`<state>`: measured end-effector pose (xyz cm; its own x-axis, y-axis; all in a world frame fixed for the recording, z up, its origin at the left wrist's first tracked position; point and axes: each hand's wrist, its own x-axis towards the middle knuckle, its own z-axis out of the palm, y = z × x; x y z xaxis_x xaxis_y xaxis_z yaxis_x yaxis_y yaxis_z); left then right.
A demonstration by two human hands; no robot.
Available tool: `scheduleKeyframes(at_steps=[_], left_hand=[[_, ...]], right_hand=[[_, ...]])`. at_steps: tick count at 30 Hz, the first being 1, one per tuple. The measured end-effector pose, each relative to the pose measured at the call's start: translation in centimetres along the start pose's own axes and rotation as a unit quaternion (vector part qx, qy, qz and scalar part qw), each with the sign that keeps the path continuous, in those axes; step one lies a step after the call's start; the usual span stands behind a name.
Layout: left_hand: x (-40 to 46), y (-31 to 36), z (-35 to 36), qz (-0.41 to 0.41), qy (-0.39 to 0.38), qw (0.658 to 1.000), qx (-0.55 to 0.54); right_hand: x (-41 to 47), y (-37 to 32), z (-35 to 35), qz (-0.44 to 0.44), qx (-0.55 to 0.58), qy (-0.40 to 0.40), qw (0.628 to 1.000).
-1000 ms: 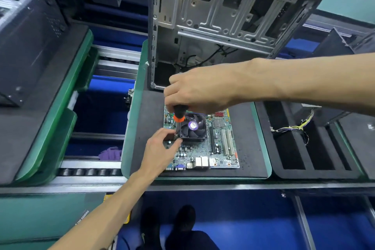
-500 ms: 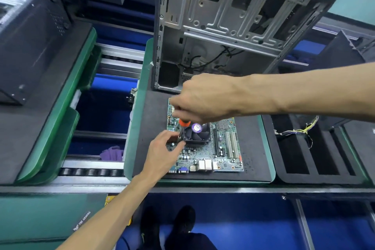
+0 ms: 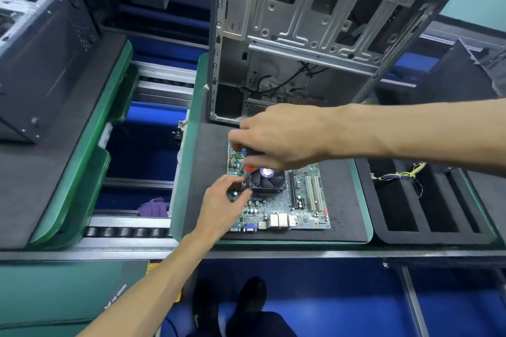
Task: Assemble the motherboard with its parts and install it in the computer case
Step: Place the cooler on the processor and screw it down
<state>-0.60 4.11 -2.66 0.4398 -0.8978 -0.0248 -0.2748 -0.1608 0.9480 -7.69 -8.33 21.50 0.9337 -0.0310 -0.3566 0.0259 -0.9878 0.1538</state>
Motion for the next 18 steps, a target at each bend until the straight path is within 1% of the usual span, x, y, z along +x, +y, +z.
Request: scheduleKeyframes(at_steps=[2, 3, 4, 7, 9, 12, 14, 15, 18], left_hand=[[-0.1, 0.1, -0.1, -0.003, -0.001, 1.000, -0.001], [-0.1, 0.1, -0.1, -0.005, -0.001, 1.000, -0.002], [-0.2, 0.2, -0.1, -0.005, 0.001, 1.000, -0.002], [-0.2, 0.4, 0.0, 0.001, 0.007, 1.000, 0.002], [-0.2, 0.3, 0.0, -0.002, 0.006, 1.000, 0.003], [-0.1, 0.0, 0.1, -0.011, 0.003, 1.000, 0.004], [-0.1, -0.2, 0.2, -0.011, 0.003, 1.000, 0.007], [-0.1, -0.3, 0.2, -0.012, 0.005, 1.000, 0.007], [0.0, -0.3, 0.1, -0.011, 0.004, 1.000, 0.006]], right_hand=[[0.1, -0.3, 0.2, 0.071, -0.044, 0.022, 0.996], [0.1, -0.2, 0.1, 0.087, -0.043, 0.022, 0.995], [0.0, 0.0, 0.1, 0.088, -0.019, 0.017, 0.996], [-0.5, 0.4, -0.3, 0.040, 0.109, -0.027, 0.993], [-0.7, 0.4, -0.6, -0.004, 0.146, -0.047, 0.988], [-0.7, 1.0, -0.8, -0.046, 0.111, -0.031, 0.992], [-0.6, 1.1, -0.5, -0.038, 0.062, -0.016, 0.997], [-0.5, 0.8, -0.2, -0.019, 0.031, -0.002, 0.999], [-0.5, -0.4, 0.8, 0.095, -0.027, 0.041, 0.994]])
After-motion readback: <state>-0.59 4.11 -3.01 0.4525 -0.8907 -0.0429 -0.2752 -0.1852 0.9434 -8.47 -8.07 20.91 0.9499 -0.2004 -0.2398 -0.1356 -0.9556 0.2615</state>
